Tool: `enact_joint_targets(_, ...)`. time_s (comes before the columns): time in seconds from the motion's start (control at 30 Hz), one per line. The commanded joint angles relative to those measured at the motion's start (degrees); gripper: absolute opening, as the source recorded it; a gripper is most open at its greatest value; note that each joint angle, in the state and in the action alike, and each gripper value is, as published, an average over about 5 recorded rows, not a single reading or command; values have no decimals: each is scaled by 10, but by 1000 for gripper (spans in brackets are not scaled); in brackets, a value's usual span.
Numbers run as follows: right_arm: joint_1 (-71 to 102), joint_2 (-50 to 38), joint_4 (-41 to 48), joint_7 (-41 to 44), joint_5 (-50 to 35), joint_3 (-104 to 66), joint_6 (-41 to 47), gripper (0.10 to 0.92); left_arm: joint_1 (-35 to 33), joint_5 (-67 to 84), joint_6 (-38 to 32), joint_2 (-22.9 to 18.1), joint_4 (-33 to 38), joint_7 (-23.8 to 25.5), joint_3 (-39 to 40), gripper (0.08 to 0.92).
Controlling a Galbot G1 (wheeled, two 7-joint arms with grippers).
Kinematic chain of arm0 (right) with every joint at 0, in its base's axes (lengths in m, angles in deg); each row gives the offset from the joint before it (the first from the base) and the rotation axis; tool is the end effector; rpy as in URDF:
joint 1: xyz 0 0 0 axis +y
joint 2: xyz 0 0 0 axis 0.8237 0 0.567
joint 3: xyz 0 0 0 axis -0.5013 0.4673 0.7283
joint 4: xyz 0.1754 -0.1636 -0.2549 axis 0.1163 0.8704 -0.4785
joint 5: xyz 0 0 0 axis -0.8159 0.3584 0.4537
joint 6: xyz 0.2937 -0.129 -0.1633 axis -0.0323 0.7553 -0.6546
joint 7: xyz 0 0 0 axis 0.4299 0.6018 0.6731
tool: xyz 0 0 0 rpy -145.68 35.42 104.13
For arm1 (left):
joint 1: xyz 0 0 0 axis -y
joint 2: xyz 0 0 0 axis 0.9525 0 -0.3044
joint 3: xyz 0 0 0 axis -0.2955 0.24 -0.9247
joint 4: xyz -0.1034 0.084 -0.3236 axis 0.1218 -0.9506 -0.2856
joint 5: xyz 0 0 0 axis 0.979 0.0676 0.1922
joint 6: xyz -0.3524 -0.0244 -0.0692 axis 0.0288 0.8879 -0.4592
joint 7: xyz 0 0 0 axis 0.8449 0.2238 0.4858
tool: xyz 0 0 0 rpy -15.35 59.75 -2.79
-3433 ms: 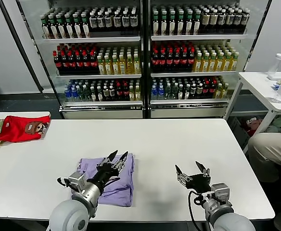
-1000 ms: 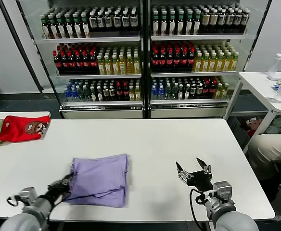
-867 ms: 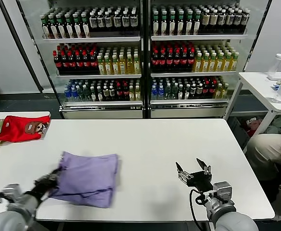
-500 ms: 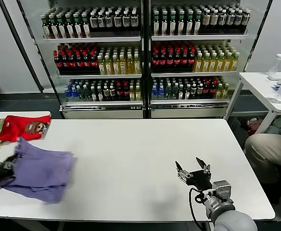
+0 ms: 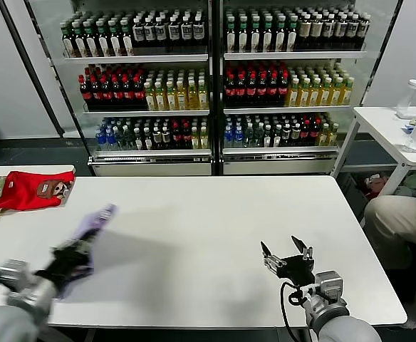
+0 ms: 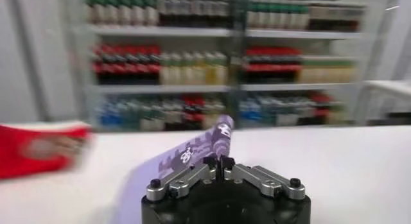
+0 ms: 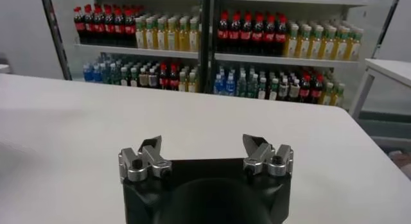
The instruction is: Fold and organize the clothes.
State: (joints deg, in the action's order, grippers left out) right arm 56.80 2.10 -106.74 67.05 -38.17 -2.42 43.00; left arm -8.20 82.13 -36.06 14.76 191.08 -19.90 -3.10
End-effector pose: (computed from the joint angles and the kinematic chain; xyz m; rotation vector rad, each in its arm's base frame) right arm 0.2029 -0.0158 -0.2077 0.2839 -2.7864 0.0950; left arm 0.2128 0.1256 -0.1905 -0.2853 -2.7833 0.0822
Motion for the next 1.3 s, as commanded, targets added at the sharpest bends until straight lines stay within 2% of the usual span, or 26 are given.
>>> enact_joint_targets(0.03, 9, 3, -2, 0, 8, -1, 0, 823, 82, -99, -23, -149, 1, -29, 288, 103)
enact_joint_targets(0.2, 5, 1, -5, 1, 9, 0, 0, 823, 142, -121, -89, -175, -70, -40, 290, 138)
enact_joint_targets(0.43, -4, 1, -5, 1, 8, -6, 0, 823, 159, -121, -125, -155, -46, -30, 255, 331)
enact_joint_targets(0.57, -23, 2, 4, 1, 2, -2, 0, 823, 135, -140, -160, -121, -30, -7, 193, 453)
enact_joint_targets(0.73, -68, 18, 36, -9, -53, 48, 0, 823, 82, -255, -238, -78, -60, 24, 110, 591)
enact_joint_targets(0.97, -110, 36, 94, -66, -182, 207, 1, 823, 39, -303, -264, -85, -66, 24, 88, 785)
enact_joint_targets(1.13, -130, 41, 124, -107, -276, 253, 1, 823, 32, -301, -263, -91, -74, 22, 89, 821)
enact_joint_targets(1.3, -139, 46, 147, -130, -297, 261, 1, 823, 29, -301, -264, -95, -68, 22, 94, 823)
